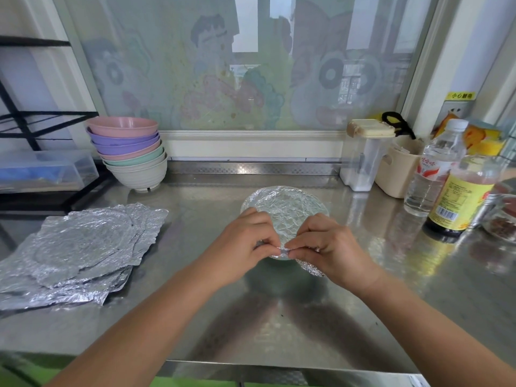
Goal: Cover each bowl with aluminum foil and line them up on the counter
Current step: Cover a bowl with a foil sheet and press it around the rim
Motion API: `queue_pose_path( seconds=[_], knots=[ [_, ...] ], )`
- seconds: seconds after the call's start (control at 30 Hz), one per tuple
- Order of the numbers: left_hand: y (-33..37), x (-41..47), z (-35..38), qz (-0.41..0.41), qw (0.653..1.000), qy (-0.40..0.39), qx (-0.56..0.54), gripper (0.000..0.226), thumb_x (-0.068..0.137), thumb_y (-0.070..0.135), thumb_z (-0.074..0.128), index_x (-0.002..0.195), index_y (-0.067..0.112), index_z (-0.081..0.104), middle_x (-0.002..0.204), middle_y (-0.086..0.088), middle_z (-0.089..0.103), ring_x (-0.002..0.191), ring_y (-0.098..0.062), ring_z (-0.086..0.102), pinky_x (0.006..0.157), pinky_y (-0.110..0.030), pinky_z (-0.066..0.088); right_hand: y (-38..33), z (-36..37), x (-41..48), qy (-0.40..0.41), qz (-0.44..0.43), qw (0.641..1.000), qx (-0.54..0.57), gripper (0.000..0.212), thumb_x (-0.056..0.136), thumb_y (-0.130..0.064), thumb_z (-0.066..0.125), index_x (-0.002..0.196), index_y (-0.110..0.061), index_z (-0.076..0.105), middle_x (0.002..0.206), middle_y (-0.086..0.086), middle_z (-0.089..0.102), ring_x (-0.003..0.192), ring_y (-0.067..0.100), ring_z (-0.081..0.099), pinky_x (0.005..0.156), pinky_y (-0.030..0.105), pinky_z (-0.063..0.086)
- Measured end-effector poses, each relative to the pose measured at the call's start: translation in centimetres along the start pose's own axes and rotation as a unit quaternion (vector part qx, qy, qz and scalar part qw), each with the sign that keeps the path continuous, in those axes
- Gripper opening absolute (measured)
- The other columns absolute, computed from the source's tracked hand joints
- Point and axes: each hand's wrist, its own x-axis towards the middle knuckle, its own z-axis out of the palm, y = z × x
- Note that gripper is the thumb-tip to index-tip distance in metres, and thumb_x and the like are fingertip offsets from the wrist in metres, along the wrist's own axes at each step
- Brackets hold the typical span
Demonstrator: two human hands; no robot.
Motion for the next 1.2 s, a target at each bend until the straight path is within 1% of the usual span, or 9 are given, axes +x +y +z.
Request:
queue_pose_path(
  seconds=[0.17,0.27,0.37,0.5,0.63,0.77,0.9,1.1,1.2],
  knots=[
    [-1.2,0.1,-1.4,-0.038,0.997,-0.018,-0.064,0.012,0.076,0.026,0.076,0.075,0.016,0.070,0.078,0.011,0.058,0.082,-0.008,0.051,0.077,-0.019,0.041,0.5,-1.9,-0.2,0.007,0.025,1.000,0.000,0.027,0.082,-0.044,0.067,0.090,-0.022,0.080,0.089,-0.007,0.065,0.087,0.012,0.058,0.081,0.027,0.046],
    [-1.6,0.1,-1.7,-0.051,0.994,-0.040,-0.083,0.013,0.074,0.028,0.077,0.074,0.017,0.071,0.078,0.009,0.059,0.082,-0.010,0.055,0.076,-0.025,0.045,0.8,-1.7,-0.3,-0.008,0.025,1.000,0.013,0.026,0.081,-0.044,0.069,0.088,-0.022,0.080,0.086,-0.006,0.064,0.085,0.012,0.057,0.078,0.028,0.047],
    [-1.6,0.0,-1.6,-0.057,0.993,-0.034,-0.093,0.014,0.074,0.028,0.077,0.075,0.016,0.071,0.079,0.009,0.059,0.082,-0.012,0.056,0.076,-0.030,0.049,0.8,-1.1,-0.2,0.001,0.018,1.000,0.005,0.024,0.078,-0.042,0.074,0.085,-0.020,0.080,0.083,-0.005,0.063,0.083,0.011,0.056,0.075,0.026,0.047],
    [-1.6,0.0,-1.5,-0.054,0.995,-0.032,-0.083,0.014,0.072,0.026,0.079,0.074,0.016,0.069,0.078,0.009,0.059,0.082,-0.010,0.055,0.075,-0.032,0.049,0.8,-0.9,-0.4,0.019,0.014,1.000,-0.001,0.025,0.078,-0.042,0.072,0.082,-0.019,0.080,0.083,-0.008,0.060,0.083,0.007,0.056,0.076,0.021,0.047],
    [-1.2,0.0,-1.2,-0.043,0.997,-0.019,-0.058,0.015,0.073,0.024,0.079,0.073,0.017,0.066,0.078,0.010,0.057,0.082,-0.005,0.051,0.074,-0.027,0.047,0.8,-0.6,-0.4,0.030,0.017,0.999,0.004,0.023,0.076,-0.040,0.075,0.081,-0.018,0.079,0.082,-0.011,0.058,0.081,0.007,0.055,0.075,0.018,0.046],
    [-1.0,-0.4,-0.9,-0.045,0.998,0.013,-0.047,0.016,0.072,0.026,0.079,0.073,0.015,0.067,0.078,0.011,0.056,0.081,-0.007,0.051,0.075,-0.023,0.044,0.8,-0.3,-0.7,0.056,0.024,0.998,0.000,0.024,0.076,-0.040,0.074,0.080,-0.017,0.079,0.080,-0.004,0.062,0.082,0.009,0.055,0.075,0.017,0.046],
    [-1.0,-0.6,-0.7,-0.050,0.997,0.027,-0.051,0.016,0.072,0.028,0.079,0.073,0.016,0.068,0.079,0.010,0.057,0.081,-0.010,0.054,0.075,-0.026,0.046,0.7,0.1,-1.2,0.078,0.033,0.996,0.005,0.028,0.077,-0.040,0.072,0.081,-0.013,0.079,0.080,0.000,0.062,0.083,0.010,0.055,0.076,0.016,0.046],
    [-1.0,-0.7,-0.8,-0.051,0.997,0.030,-0.055,0.019,0.071,0.038,0.077,0.074,0.022,0.068,0.081,0.012,0.056,0.083,-0.009,0.055,0.077,-0.025,0.045,0.5,-0.3,-1.3,0.070,0.022,0.997,-0.007,0.030,0.077,-0.042,0.073,0.087,-0.014,0.079,0.087,-0.002,0.064,0.087,0.013,0.058,0.079,0.019,0.047],
    [-1.0,-0.6,-1.0,-0.056,0.996,0.043,-0.050,0.026,0.068,0.042,0.079,0.076,0.019,0.071,0.082,0.010,0.057,0.084,-0.009,0.054,0.078,-0.022,0.044,1.2,-2.1,-1.3,0.061,0.053,0.996,0.024,0.028,0.078,-0.040,0.075,0.092,-0.016,0.079,0.094,-0.004,0.065,0.094,0.013,0.061,0.084,0.024,0.048]
  ],
)
